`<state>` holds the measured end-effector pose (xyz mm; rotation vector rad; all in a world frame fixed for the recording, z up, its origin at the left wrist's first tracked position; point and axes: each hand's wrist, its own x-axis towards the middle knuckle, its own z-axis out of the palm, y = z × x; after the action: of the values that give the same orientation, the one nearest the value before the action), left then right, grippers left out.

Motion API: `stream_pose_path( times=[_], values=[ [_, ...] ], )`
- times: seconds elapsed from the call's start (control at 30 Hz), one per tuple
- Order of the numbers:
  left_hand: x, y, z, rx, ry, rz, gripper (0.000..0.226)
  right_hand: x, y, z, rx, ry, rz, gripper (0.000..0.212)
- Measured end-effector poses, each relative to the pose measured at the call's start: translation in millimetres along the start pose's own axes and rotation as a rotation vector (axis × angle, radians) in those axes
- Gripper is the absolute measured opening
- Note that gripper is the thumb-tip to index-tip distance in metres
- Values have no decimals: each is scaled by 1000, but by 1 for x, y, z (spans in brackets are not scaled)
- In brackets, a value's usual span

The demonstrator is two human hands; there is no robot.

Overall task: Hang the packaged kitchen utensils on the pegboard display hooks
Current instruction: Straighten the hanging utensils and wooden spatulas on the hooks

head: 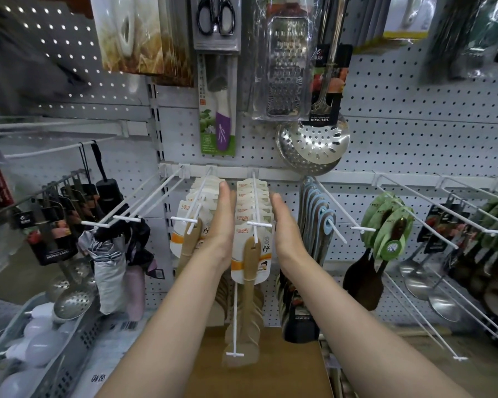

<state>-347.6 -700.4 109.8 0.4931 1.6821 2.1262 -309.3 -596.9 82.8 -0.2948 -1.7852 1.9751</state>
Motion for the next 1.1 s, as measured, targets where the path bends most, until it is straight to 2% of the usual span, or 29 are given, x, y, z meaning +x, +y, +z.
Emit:
stream_pose_path(
  times=[0.1, 0.23, 0.3, 0.5, 0.57, 0.63, 0.67, 0.77, 0.9, 1.0, 1.1],
  values=[
    [-3, 7, 5, -8, -3, -1, 51, 3, 0, 2, 9, 21, 4, 71],
    [-12, 5, 5, -2, 0, 10, 51, -2, -2, -1, 13, 28, -7, 47],
    [-19, -3, 3, -17, 7, 47, 48, -7, 2, -3, 23, 16, -36, 44],
    [-20, -18, -3, -21, -6, 84, 52, -18, 7, 6, -20, 13, -77, 60],
    [-21, -14, -1, 1, -12, 93, 50, -19, 7, 7, -28, 29, -79, 71],
    [-23, -16, -2, 15, -13, 108, 58, -21, 8, 5, -32, 42, -95, 83],
    [-28, -18, -2, 7, -12, 110, 60, -24, 8, 5, -20, 50, -93, 85],
    [-38, -28, -1, -51, -12, 100, 55, -33, 13, 4, -19, 61, -110, 67],
    [-37, -30, 7, -78, 13, 109, 48, -36, 15, 13, -101, 92, -107, 80],
    [-34, -24, 9, -101, 15, 87, 53, -38, 11, 14, -120, 118, -107, 88],
    [-37, -23, 8, -116, -16, 82, 52, -40, 10, 14, -136, 130, -110, 89]
  ],
)
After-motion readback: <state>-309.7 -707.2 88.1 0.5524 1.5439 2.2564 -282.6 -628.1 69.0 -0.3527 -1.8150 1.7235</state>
